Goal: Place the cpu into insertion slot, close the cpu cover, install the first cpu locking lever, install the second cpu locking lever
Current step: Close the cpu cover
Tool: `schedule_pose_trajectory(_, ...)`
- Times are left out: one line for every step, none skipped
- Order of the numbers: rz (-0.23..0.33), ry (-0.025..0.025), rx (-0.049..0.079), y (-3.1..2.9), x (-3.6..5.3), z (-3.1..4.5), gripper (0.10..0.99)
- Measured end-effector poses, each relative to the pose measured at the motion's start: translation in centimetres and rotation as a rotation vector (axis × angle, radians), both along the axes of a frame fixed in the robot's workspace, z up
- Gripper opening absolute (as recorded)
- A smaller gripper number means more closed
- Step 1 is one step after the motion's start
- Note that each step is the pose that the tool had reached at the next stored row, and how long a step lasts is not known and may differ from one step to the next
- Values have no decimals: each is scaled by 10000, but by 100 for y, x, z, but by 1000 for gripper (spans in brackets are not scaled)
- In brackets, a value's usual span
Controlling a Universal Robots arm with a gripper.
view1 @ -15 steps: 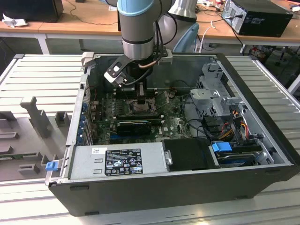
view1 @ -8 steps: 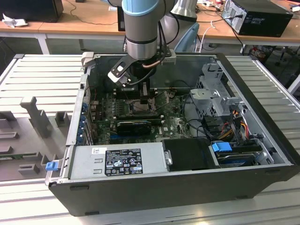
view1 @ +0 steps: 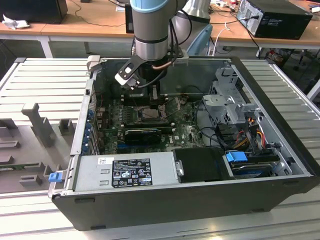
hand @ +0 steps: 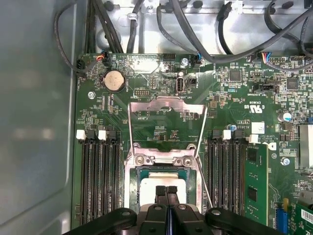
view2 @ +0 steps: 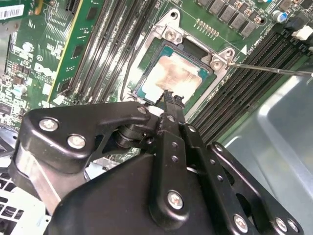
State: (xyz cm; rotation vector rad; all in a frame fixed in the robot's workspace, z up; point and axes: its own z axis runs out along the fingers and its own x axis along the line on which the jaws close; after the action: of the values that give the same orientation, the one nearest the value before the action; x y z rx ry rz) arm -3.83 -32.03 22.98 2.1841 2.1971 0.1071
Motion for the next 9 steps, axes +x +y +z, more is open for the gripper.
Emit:
schedule_pose_trajectory(-2, 0, -2, -1, 9, 1, 106)
schedule_pose_trajectory(-2, 0, -2, 0, 11, 1, 106)
schedule_pose_trajectory(-2, 0, -1, 0, 11, 3, 106)
schedule_pose_trajectory(-2, 0, -2, 1, 11, 15, 106)
schedule_pose_trajectory(-1, -1, -1, 1, 11, 27, 106)
schedule_pose_trajectory(-1, -1, 0, 1, 11, 50, 106)
schedule_pose_trajectory(-1, -1, -1, 1, 11, 63, 106)
schedule_pose_trajectory(-2, -1, -1, 1, 11, 68, 106)
schedule_pose_trajectory(-3, -3, 3, 2, 12, 70, 106)
